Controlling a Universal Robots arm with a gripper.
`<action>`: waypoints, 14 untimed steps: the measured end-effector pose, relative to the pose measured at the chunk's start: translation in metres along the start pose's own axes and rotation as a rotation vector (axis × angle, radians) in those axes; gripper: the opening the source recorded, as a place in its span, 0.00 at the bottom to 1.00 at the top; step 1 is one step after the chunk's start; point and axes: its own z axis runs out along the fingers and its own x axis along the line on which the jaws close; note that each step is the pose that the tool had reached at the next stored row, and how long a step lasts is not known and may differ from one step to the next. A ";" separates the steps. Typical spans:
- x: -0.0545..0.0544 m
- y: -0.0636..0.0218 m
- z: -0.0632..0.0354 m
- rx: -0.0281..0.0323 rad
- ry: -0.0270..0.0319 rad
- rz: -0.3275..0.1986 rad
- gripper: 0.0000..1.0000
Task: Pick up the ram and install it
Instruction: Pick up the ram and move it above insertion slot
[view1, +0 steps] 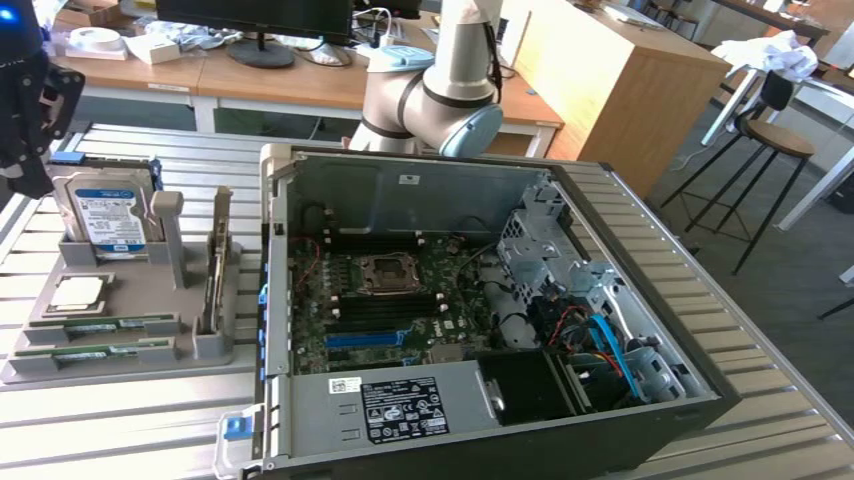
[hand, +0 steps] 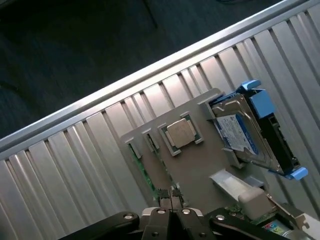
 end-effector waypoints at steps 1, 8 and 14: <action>0.000 0.0000 0.0001 -0.0003 0.0008 -0.018 0.10; 0.000 0.0000 0.0004 -0.0023 0.0065 -0.145 0.10; 0.000 0.0000 0.0010 -0.0039 0.0112 -0.254 0.10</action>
